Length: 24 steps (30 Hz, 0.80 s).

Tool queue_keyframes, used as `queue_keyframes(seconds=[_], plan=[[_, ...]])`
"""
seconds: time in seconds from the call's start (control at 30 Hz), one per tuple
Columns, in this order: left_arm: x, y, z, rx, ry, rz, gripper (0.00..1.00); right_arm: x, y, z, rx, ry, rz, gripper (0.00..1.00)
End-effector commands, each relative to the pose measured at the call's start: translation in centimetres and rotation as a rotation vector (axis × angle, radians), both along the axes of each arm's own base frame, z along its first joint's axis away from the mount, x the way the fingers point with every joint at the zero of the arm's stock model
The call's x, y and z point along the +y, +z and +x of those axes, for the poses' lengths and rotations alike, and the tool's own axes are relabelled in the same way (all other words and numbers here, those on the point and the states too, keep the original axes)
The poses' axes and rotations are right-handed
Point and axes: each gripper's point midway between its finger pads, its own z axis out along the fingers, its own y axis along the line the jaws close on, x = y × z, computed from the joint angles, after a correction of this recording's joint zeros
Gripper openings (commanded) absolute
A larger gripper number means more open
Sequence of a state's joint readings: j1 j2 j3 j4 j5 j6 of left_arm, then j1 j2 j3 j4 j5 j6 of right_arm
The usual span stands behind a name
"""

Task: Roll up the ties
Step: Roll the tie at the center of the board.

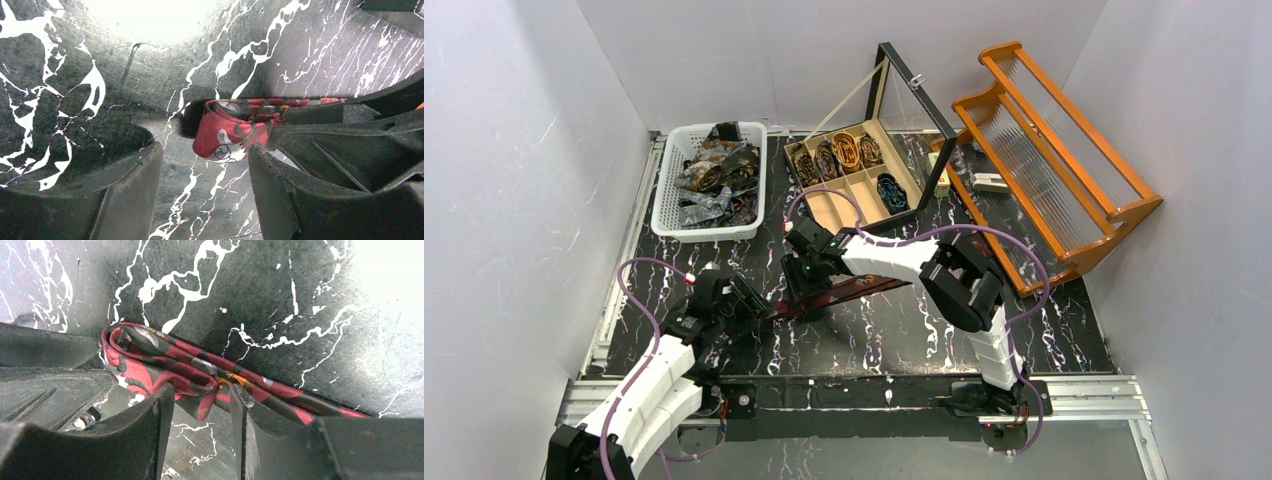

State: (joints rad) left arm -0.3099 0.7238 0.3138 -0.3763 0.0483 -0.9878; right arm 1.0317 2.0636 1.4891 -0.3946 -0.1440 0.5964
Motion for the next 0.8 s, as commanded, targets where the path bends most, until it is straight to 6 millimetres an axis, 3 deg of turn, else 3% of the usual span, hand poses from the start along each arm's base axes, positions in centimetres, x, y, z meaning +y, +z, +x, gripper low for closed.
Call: queue_keyframes(seconds=[0.0, 0.3, 0.4, 0.57, 0.77], plan=[[0.4, 0.5, 0.0, 0.0, 0.016, 0.019, 0.61, 0.8, 3.9, -0.4, -0.002, 0.034, 0.067, 0.53], [0.5, 1.0, 0.0, -0.004, 0.01, 0.028, 0.59, 0.5, 2.2, -1.4, 0.08, 0.011, 0.044, 0.46], [0.5, 0.9, -0.1, 0.001, 0.01, 0.029, 0.58, 0.8, 2.5, -0.9, 0.055, 0.013, 0.056, 0.4], [0.6, 0.6, -0.2, 0.01, 0.017, 0.032, 0.57, 0.9, 3.3, 0.2, -0.003, 0.008, 0.06, 0.39], [0.6, 0.4, -0.3, 0.018, 0.019, 0.033, 0.57, 0.4, 2.1, 0.5, -0.008, 0.017, 0.027, 0.4]])
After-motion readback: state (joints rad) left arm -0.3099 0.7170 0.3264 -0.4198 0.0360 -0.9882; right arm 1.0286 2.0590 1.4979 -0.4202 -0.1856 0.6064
